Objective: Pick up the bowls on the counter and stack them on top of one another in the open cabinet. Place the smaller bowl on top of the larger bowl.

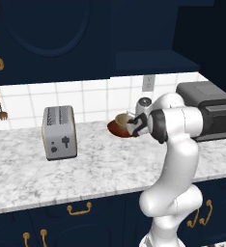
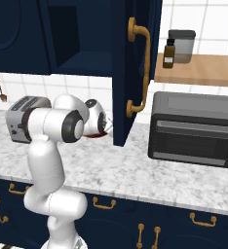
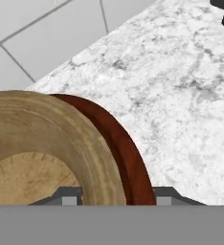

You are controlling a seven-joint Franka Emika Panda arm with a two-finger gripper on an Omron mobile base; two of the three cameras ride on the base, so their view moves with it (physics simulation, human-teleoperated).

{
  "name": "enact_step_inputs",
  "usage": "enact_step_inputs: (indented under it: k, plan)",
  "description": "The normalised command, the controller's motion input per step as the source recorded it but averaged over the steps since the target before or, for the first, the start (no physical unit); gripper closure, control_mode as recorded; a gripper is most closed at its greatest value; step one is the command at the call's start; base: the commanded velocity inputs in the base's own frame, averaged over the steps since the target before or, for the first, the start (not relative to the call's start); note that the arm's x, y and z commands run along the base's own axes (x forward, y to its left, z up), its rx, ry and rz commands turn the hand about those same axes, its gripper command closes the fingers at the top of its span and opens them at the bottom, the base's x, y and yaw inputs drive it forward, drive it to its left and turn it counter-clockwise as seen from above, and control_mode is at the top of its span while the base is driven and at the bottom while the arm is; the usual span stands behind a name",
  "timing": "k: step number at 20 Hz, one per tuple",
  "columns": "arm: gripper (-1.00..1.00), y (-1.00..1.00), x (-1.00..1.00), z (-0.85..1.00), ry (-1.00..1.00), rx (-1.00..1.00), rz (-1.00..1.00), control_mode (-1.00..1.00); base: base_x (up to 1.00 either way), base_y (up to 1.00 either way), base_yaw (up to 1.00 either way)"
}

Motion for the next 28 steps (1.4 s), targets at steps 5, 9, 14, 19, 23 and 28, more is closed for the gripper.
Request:
enact_step_inputs:
  k: [5,9,14,19,23,28]
  plan:
    - [1.00,0.00,-0.52,0.76,0.00,0.10,-0.17,-1.00,0.00,0.00,0.00]
    - [1.00,0.00,-0.74,0.95,-0.01,0.04,-0.12,-1.00,0.00,0.00,0.00]
    - [1.00,-0.02,-0.77,0.97,-0.11,0.00,-0.13,-1.00,0.00,0.00,0.00]
    - [1.00,-0.01,-0.72,1.00,-0.07,0.01,-0.14,-1.00,0.00,0.00,0.00]
    - [1.00,-0.02,-0.75,1.00,-0.13,0.01,-0.12,-1.00,0.00,0.00,0.00]
    - [1.00,-0.10,-0.59,1.00,-0.19,0.00,-0.10,-1.00,0.00,0.00,0.00]
